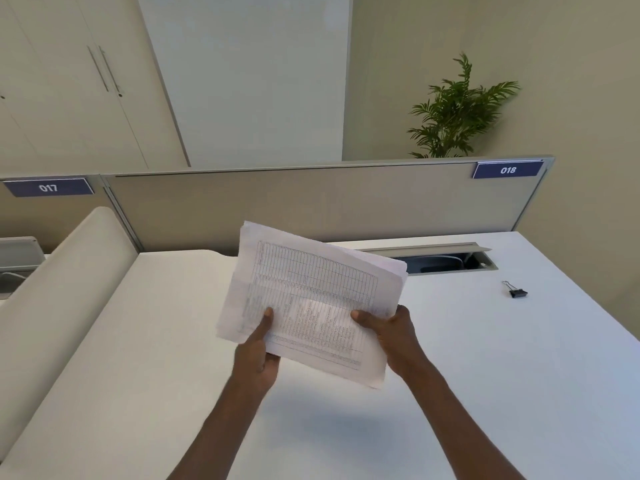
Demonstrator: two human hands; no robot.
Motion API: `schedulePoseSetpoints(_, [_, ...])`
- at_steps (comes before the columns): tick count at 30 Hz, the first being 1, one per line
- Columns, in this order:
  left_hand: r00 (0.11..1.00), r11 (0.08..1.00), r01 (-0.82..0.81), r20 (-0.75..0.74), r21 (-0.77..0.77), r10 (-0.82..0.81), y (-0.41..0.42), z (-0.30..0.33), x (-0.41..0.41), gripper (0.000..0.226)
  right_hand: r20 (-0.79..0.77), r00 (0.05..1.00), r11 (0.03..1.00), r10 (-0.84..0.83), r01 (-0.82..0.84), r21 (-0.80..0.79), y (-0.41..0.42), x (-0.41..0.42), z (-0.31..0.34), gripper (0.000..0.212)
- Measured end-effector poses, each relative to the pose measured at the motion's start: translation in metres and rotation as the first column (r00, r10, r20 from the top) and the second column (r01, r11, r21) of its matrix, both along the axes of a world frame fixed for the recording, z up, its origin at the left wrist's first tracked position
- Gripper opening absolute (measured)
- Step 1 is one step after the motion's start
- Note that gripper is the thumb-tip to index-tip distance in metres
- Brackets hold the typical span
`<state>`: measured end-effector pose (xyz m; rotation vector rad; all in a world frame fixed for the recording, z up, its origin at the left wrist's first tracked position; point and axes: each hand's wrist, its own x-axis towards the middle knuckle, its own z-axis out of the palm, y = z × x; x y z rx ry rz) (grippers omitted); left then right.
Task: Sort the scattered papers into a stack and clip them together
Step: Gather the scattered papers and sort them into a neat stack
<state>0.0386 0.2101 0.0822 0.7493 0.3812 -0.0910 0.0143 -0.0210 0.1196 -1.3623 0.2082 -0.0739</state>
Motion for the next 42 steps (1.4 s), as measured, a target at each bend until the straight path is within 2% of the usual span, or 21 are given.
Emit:
schedulePoseSetpoints(2, [0.999,0.996,-0.040,-0.014,0.082,0.041,0.023,0.001,0.004,0.042,-0.020,1.000,1.000,0.013,-0.014,-0.020,-0.015,0.000,0.003,0.025])
schedulePoseSetpoints(6, [0.987,0.934,0.157,-0.035,0.322,-0.154,0.063,0.015,0.014,0.040,-0.078,0.993,0.995,0.091,-0.095,-0.042,-0.041,0.000,0.004,0.034])
schedulePoseSetpoints(8, [0.955,0.861,0.292,-0.078,0.416,-0.286,0.068,0.025,0.016,0.036,-0.094,0.986,0.989,0.135,-0.140,-0.048,-0.046,0.000,0.004,0.035])
schedulePoseSetpoints(10, [0.897,0.745,0.412,-0.089,0.525,-0.433,0.065,0.035,0.016,0.044,-0.109,0.978,0.980,0.179,-0.186,-0.064,-0.047,-0.001,0.003,0.034])
schedulePoseSetpoints(12, [0.854,0.634,0.453,-0.102,0.627,-0.510,0.057,0.039,0.014,0.054,-0.125,0.969,0.970,0.212,-0.224,-0.090,-0.046,-0.002,-0.001,0.033])
schedulePoseSetpoints(13, [0.850,0.609,0.449,-0.104,0.654,-0.516,0.052,0.040,0.013,0.062,-0.129,0.967,0.968,0.220,-0.233,-0.097,-0.046,-0.002,-0.003,0.033])
schedulePoseSetpoints(15, [0.858,0.612,0.418,-0.070,0.671,-0.509,0.044,0.034,0.010,0.074,-0.130,0.969,0.967,0.209,-0.224,-0.118,-0.046,-0.001,-0.007,0.034])
schedulePoseSetpoints(17, [0.884,0.667,0.366,-0.018,0.649,-0.467,0.035,0.026,0.006,0.071,-0.123,0.979,0.968,0.165,-0.184,-0.172,-0.046,-0.001,-0.010,0.032])
schedulePoseSetpoints(19, [0.928,0.700,0.272,0.011,0.660,-0.372,0.026,0.019,0.004,0.058,-0.116,0.988,0.961,0.098,-0.124,-0.247,-0.047,0.002,-0.012,0.027])
schedulePoseSetpoints(22, [0.977,0.633,0.110,0.035,0.767,-0.212,0.012,0.015,0.004,0.028,-0.092,0.996,0.942,-0.008,-0.023,-0.334,-0.046,0.007,-0.014,0.019])
schedulePoseSetpoints(26, [0.988,0.624,0.011,0.086,0.781,-0.125,-0.005,0.017,0.001,0.012,-0.053,0.995,0.961,-0.083,0.066,-0.268,-0.048,0.012,-0.021,0.021])
schedulePoseSetpoints(30, [0.989,0.598,0.041,0.050,0.801,-0.135,-0.002,0.002,0.001,0.018,-0.085,0.993,0.976,-0.085,0.066,-0.206,-0.055,0.013,-0.039,0.030])
schedulePoseSetpoints(33, [0.989,0.572,0.123,-0.052,0.811,-0.139,0.005,-0.018,-0.005,0.039,-0.131,0.990,0.980,-0.046,0.019,-0.198,-0.056,0.005,-0.063,0.035])
schedulePoseSetpoints(36, [0.979,0.583,0.185,-0.099,0.791,-0.177,0.005,-0.031,-0.013,0.047,-0.175,0.984,0.984,-0.017,-0.015,-0.176,-0.056,-0.004,-0.084,0.040])
schedulePoseSetpoints(42, [0.980,0.622,0.182,-0.088,0.762,-0.179,0.001,-0.038,-0.009,0.054,-0.189,0.982,0.986,-0.004,-0.028,-0.167,-0.060,0.001,-0.091,0.042])
